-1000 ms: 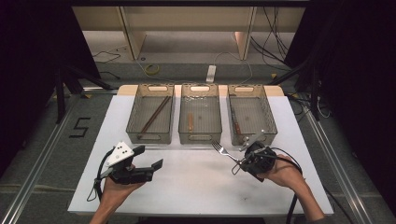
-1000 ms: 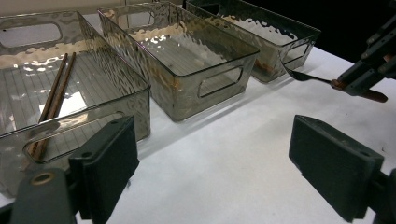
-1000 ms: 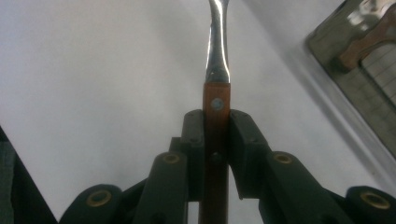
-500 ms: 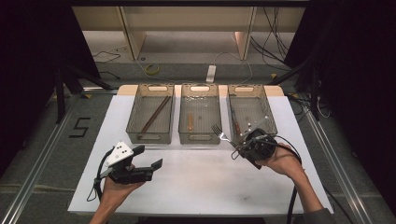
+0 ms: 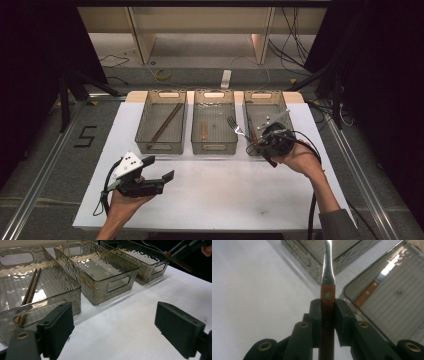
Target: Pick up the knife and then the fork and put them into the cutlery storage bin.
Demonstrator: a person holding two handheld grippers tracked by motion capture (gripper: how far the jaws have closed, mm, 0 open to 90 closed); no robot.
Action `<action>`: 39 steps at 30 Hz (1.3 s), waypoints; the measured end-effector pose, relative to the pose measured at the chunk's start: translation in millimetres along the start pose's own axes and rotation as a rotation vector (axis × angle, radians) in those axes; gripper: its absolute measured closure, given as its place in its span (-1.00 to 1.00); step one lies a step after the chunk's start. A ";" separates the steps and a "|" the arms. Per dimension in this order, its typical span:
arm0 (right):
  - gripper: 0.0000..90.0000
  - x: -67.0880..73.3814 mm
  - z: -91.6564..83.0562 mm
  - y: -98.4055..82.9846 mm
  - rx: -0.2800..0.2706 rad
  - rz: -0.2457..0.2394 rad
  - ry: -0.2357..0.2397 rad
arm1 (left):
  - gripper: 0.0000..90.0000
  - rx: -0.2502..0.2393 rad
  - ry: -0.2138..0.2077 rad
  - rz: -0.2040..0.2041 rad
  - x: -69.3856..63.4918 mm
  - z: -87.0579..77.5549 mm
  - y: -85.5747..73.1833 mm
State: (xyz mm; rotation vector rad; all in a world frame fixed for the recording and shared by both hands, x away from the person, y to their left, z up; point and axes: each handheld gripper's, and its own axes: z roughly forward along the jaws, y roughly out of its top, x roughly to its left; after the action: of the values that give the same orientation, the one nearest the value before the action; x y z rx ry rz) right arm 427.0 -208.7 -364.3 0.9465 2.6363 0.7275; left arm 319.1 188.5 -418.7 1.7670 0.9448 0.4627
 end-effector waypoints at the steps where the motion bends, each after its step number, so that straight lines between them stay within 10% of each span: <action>1: 0.72 -1.1 -0.2 2.6 -0.005 0.004 0.000 | -0.67 0.000 0.000 0.000 0.2 -0.1 0.0; 39: 0.72 -31.8 6.3 41.7 -0.050 0.096 -0.038 | -0.67 -0.001 0.002 0.001 0.2 -0.9 0.1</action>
State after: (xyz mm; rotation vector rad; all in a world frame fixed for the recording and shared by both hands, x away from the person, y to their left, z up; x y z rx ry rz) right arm 475.4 -199.4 -345.5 1.0677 2.5427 0.7852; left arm 318.7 189.2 -418.3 1.7663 0.9443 0.4658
